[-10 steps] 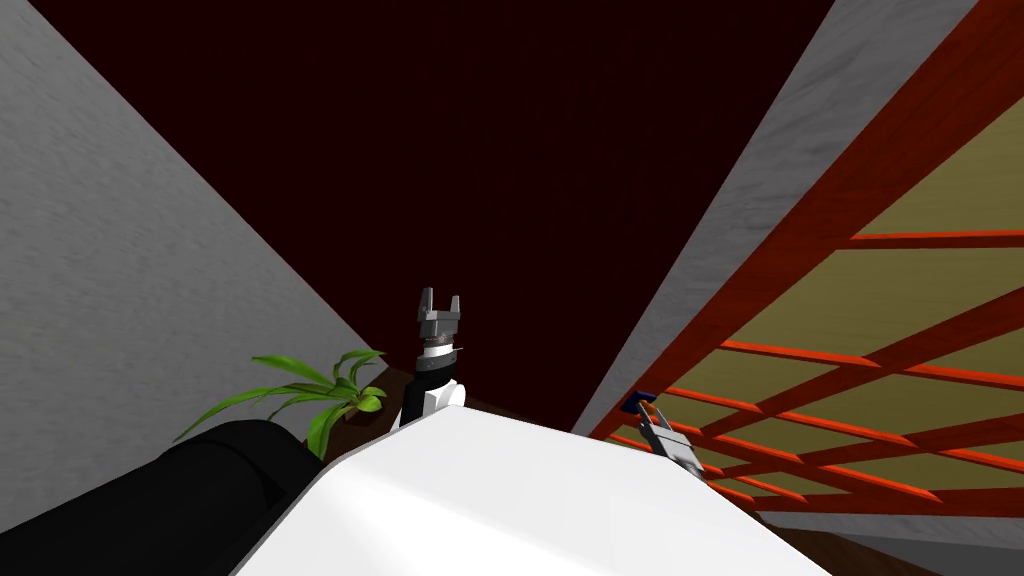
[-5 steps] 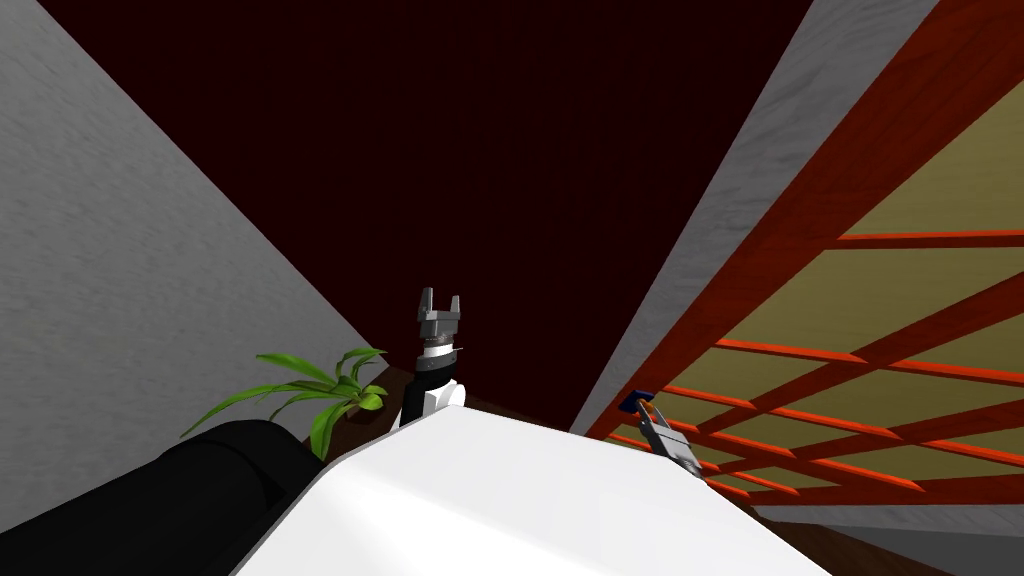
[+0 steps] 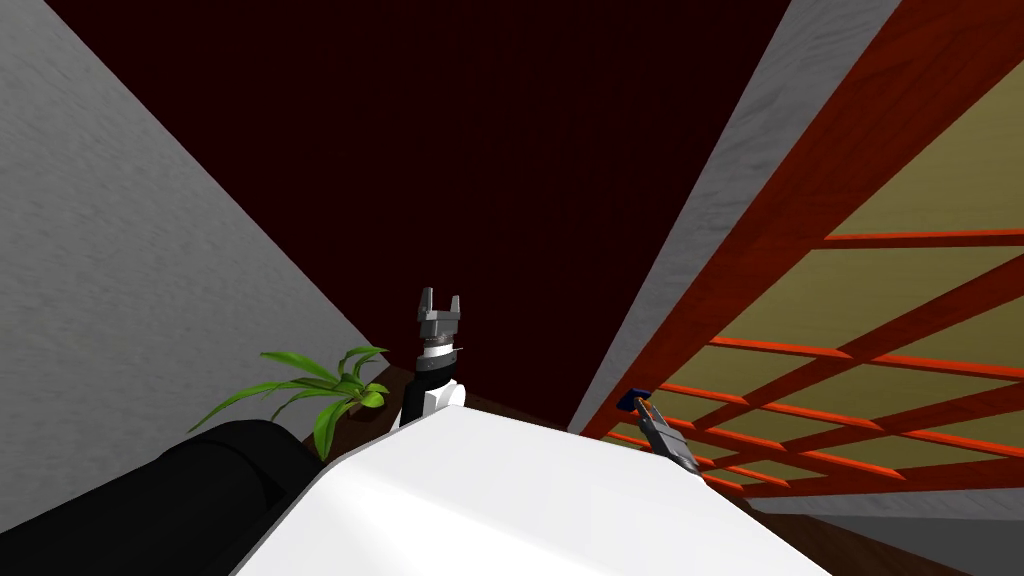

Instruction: Pull the door open

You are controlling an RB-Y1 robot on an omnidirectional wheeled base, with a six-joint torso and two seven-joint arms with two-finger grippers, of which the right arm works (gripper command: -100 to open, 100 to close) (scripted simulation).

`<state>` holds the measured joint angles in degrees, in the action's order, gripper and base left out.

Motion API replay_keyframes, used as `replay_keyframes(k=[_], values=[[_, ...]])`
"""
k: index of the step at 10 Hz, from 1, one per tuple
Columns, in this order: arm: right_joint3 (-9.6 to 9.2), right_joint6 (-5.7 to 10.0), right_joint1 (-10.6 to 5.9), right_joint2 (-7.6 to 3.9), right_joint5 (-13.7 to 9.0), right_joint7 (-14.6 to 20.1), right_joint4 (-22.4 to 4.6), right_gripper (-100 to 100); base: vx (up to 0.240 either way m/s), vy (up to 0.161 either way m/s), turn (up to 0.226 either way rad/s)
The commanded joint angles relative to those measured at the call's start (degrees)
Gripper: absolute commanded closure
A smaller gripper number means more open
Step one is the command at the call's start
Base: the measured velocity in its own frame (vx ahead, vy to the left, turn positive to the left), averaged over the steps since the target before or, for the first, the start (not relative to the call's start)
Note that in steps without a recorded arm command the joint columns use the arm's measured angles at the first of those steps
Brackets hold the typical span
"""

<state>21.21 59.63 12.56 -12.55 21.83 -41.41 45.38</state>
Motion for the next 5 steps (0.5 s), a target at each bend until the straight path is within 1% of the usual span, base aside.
replay_keyframes(k=[1, 3, 4, 5], values=[[-0.45, 0.05, -0.09, 0.07, -0.2, 1.9, -0.3, 100, -0.024, -0.004, -0.001], [-1.37, -0.29, -0.04, -0.13, -0.9, 5.5, 0.0, 100, -0.028, -0.005, -0.003], [-1.37, -0.29, -0.04, -0.13, -0.9, 6.1, 0.0, 100, -0.026, -0.005, 0.002], [-1.83, -0.46, -0.02, -0.23, -1.3, 8.2, 0.2, 100, -0.022, -0.007, -0.009]])
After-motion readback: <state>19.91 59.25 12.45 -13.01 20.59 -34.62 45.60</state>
